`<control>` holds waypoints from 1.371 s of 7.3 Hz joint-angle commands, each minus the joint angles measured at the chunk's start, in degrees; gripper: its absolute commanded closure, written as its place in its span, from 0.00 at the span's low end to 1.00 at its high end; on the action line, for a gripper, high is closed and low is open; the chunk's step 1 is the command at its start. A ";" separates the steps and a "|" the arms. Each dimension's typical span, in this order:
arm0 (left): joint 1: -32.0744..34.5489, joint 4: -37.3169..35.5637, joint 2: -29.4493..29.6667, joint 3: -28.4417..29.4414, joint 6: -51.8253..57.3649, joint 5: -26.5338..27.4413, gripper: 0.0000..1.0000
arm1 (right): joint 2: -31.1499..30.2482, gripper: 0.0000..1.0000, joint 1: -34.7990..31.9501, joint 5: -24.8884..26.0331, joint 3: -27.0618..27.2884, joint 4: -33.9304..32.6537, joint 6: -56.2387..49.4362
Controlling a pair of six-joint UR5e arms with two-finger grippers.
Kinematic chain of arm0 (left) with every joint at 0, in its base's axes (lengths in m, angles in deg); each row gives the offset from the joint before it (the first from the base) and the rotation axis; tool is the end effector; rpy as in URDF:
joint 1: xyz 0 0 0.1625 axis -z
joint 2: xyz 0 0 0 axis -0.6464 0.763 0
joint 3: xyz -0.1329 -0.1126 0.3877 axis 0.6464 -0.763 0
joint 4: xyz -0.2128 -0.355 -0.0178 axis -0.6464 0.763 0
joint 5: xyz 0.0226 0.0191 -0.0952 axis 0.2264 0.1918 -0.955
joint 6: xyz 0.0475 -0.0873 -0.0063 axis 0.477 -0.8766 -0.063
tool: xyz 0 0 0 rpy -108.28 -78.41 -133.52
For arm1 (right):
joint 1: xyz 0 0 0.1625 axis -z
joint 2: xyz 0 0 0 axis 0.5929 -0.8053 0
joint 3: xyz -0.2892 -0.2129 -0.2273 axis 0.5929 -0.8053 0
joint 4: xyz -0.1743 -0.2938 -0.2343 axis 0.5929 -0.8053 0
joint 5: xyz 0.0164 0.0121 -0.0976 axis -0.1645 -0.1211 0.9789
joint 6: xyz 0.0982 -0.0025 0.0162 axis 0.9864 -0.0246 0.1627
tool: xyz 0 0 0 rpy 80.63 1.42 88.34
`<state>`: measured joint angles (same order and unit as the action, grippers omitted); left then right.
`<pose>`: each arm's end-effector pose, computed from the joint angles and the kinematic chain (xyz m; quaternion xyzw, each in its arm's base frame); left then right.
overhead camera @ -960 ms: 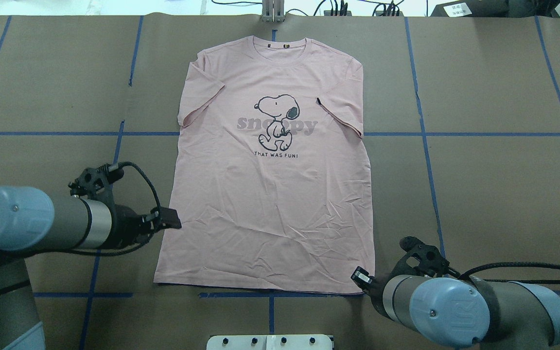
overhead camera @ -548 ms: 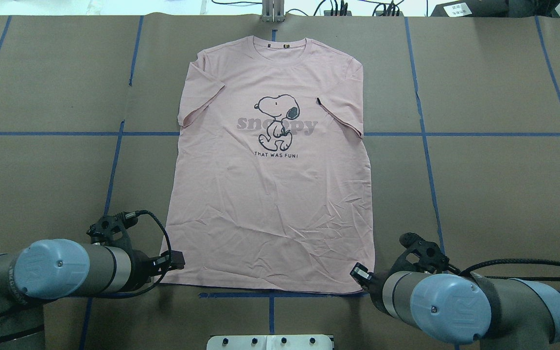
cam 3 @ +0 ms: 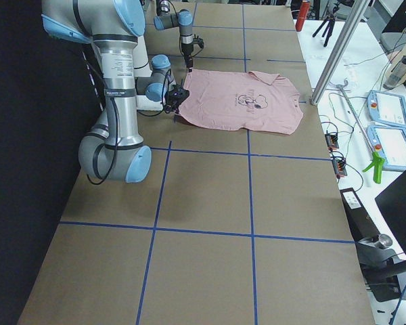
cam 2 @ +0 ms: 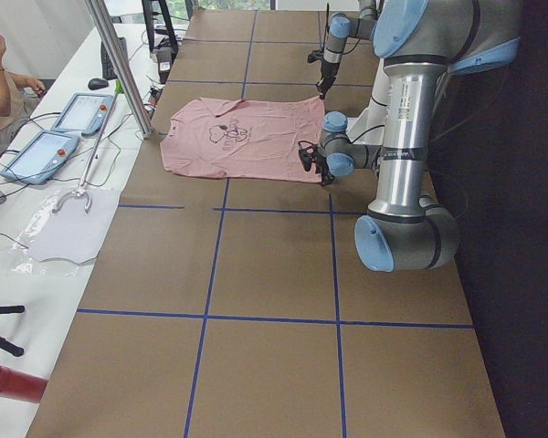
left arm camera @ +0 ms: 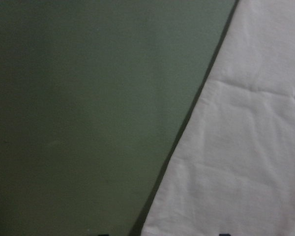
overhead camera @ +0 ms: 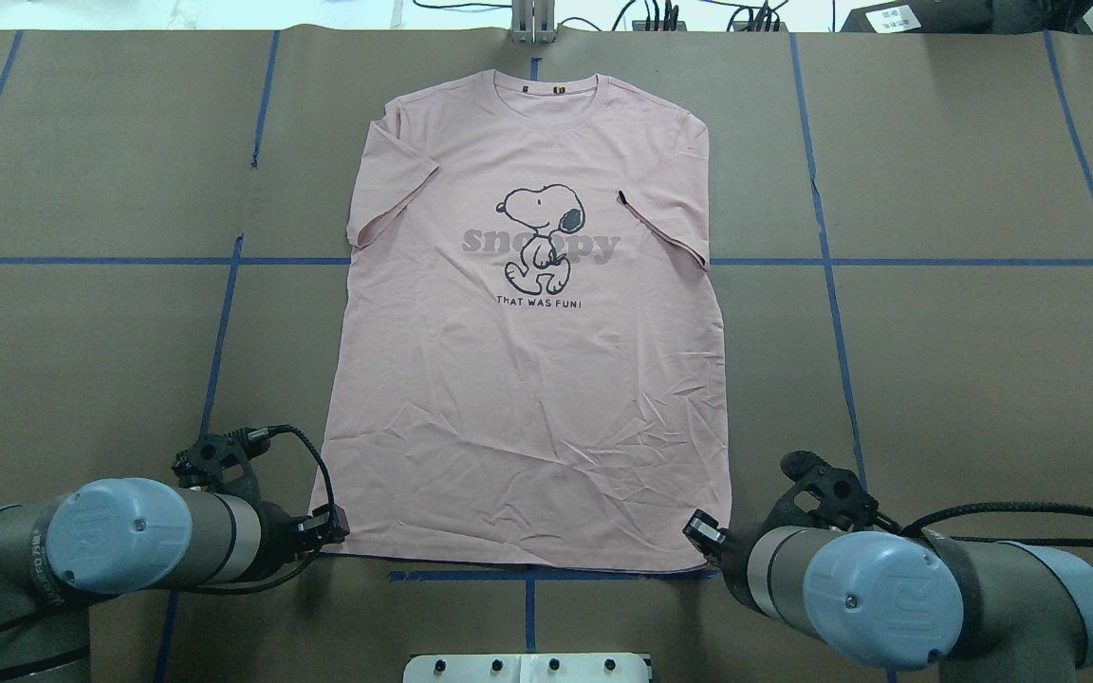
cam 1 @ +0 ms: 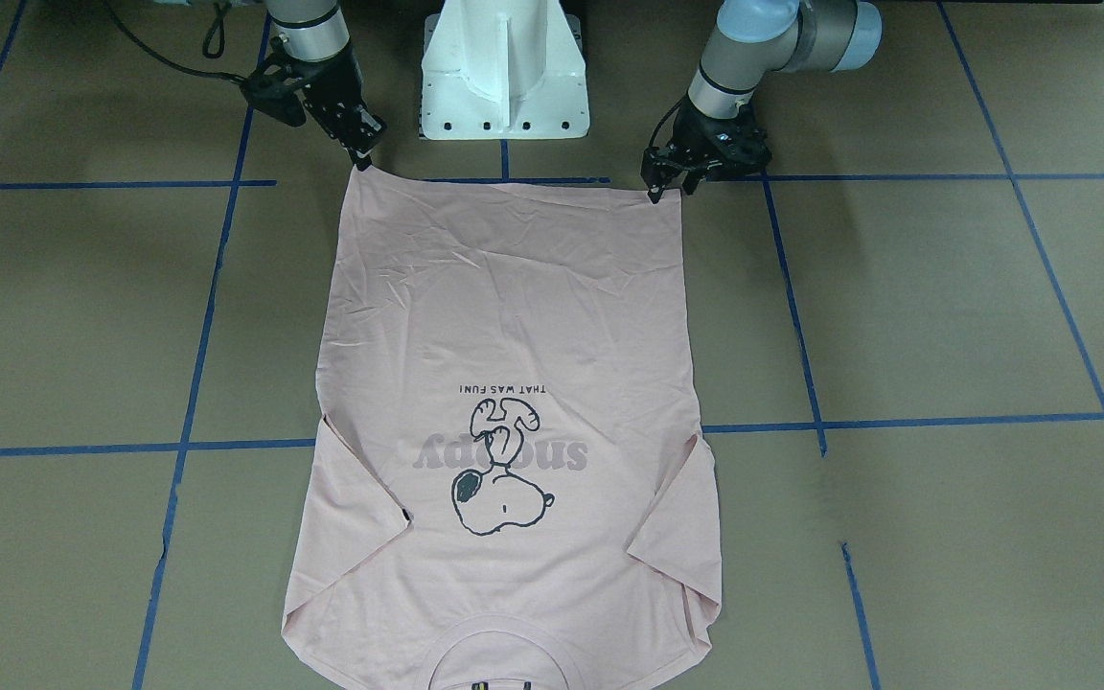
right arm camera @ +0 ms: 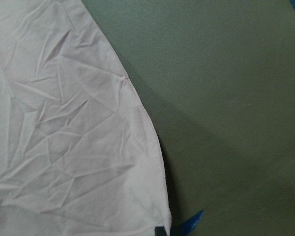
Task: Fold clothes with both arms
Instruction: 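Grasp both hem corners with the left and right grippers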
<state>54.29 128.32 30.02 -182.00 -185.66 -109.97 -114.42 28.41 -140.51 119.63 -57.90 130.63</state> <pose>0.4790 -0.2433 0.3722 -0.0505 0.4470 -0.1680 0.8771 -0.4672 -0.2037 0.3113 -0.0688 -0.4100 0.3185 0.8519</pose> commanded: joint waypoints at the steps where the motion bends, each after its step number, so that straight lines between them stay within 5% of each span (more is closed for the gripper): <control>1: -0.13 -0.19 0.15 -0.49 0.02 -0.10 1.00 | 0.00 1.00 0.04 0.00 -0.06 0.00 0.00; 4: -0.30 -3.85 0.59 -5.91 -0.07 -0.02 1.00 | -0.78 1.00 -0.31 0.00 1.25 0.00 0.00; 6: -4.85 -8.52 1.12 -12.59 -12.63 0.07 1.00 | -8.56 1.00 1.43 -0.70 8.17 0.09 -0.09; 8: -7.51 -16.57 5.04 -15.33 -13.16 -0.02 1.00 | -11.24 1.00 1.10 -1.85 11.89 0.09 -0.09; 10: 0.34 -20.23 10.49 -14.82 -5.59 0.42 1.00 | -6.97 1.00 -6.69 -1.24 9.28 0.17 -2.61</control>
<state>49.52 110.04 37.18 -197.08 -196.65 -109.76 -123.94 25.90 -142.12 130.53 -57.76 129.81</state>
